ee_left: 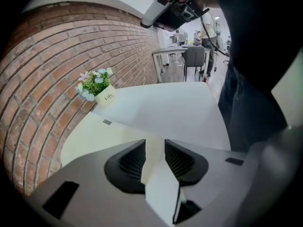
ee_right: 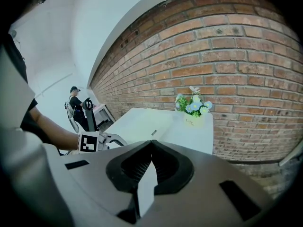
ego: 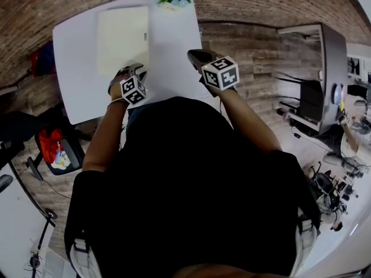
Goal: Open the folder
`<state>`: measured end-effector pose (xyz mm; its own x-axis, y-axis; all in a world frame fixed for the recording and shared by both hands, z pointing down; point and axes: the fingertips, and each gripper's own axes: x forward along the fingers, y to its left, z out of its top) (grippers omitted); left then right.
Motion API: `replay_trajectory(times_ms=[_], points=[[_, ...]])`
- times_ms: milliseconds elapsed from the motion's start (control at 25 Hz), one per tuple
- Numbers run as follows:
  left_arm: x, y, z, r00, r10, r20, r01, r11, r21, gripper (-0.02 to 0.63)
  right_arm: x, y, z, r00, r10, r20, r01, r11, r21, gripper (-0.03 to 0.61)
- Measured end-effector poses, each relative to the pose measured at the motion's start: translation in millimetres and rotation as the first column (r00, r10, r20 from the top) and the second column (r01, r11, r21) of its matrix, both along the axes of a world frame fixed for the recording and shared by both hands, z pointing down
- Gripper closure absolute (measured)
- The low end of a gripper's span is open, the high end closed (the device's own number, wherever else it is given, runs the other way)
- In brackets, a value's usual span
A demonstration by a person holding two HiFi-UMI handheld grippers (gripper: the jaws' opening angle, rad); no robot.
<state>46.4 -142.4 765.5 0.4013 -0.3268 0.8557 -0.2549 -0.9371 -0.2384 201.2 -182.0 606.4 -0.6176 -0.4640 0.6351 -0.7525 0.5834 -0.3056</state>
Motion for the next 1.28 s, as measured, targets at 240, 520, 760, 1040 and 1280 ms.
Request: replay_trajectory(times_ms=[240, 520, 760, 1040, 1280], points=[[-1.7, -1.7, 12.9, 0.999, 0.011, 0.046, -0.012, 1.000, 0.024, 0.482, 5.3, 3.2, 4.0, 1.000, 0.004, -0.002, -0.004, 1.000, -0.013, 0.551], [0.4, -2.3, 17.3, 0.992, 0.060, 0.111, -0.069, 0.994, 0.084, 0.476, 10.1, 5.0, 7.8, 1.000, 0.009, 0.001, -0.009, 1.000, -0.029, 0.551], [4.8, -2.4, 25.6, 0.986, 0.084, 0.141, -0.105, 0.983, 0.150, 0.448, 12.4, 6.5, 10.2, 1.000, 0.014, 0.008, -0.013, 0.999, -0.038, 0.551], [4.0, -11.2, 21.4, 0.988, 0.043, 0.150, -0.080, 0.966, 0.246, 0.425, 14.7, 7.0, 10.2, 1.000, 0.021, 0.019, -0.020, 0.999, -0.049, 0.551], [2.4, -14.5, 24.1, 0.986, 0.049, 0.162, -0.086, 0.970, 0.228, 0.457, 19.7, 9.2, 12.3, 0.999, 0.026, 0.019, -0.025, 0.998, -0.057, 0.551]])
